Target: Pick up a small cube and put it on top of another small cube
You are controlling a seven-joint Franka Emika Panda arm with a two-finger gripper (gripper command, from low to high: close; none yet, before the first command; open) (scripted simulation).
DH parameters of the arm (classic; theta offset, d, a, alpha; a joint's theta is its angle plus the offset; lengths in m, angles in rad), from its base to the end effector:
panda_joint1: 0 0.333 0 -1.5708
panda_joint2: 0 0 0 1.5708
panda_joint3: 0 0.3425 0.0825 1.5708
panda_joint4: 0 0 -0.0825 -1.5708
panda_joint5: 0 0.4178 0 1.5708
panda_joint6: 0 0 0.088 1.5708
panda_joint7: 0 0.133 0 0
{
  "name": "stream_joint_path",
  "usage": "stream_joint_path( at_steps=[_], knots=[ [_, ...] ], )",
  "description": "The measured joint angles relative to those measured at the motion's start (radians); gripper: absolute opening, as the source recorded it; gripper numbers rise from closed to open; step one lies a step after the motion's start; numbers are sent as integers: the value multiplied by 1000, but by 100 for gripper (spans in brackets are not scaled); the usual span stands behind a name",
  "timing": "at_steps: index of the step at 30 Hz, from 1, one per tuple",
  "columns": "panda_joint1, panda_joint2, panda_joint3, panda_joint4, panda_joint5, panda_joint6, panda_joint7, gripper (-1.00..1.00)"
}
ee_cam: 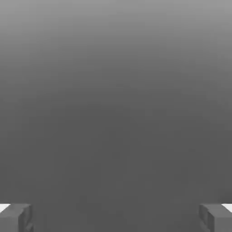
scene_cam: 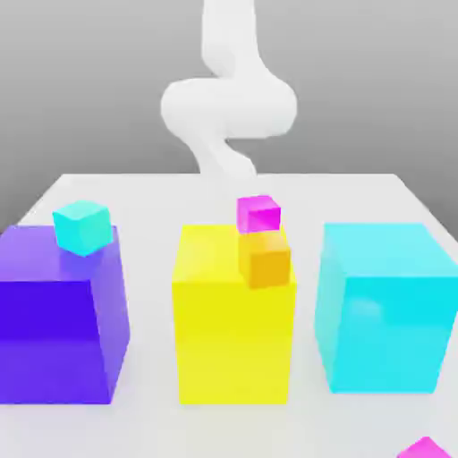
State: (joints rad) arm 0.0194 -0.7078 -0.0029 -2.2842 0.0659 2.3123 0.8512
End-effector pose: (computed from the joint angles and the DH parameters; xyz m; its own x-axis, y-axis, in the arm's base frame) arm 0.4127 0.0090 0.6876 0.5016 -0.7720 0.3904 -0.5469 -0.6327 -0.5483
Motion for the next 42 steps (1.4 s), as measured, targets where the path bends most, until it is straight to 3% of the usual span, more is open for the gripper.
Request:
stream_joint_path(
  at_steps=[8, 15, 23, 33, 37, 38, 42],
  knots=[
    [46, 301, 33, 52, 167, 36, 203, 0],
    [66, 554, 105, 94, 214, 77, 444, 0],
    [152, 831, 137, 135, 132, 149, 812, 0],
    [351, 1144, 37, 185, -62, 238, 1329, 0],
    [379, 1288, 17, 215, -80, 338, 1375, 0],
    [378, 1306, 17, 219, -82, 353, 1376, -100],
    [378, 1305, 18, 219, -81, 356, 1376, -100]
  ],
)
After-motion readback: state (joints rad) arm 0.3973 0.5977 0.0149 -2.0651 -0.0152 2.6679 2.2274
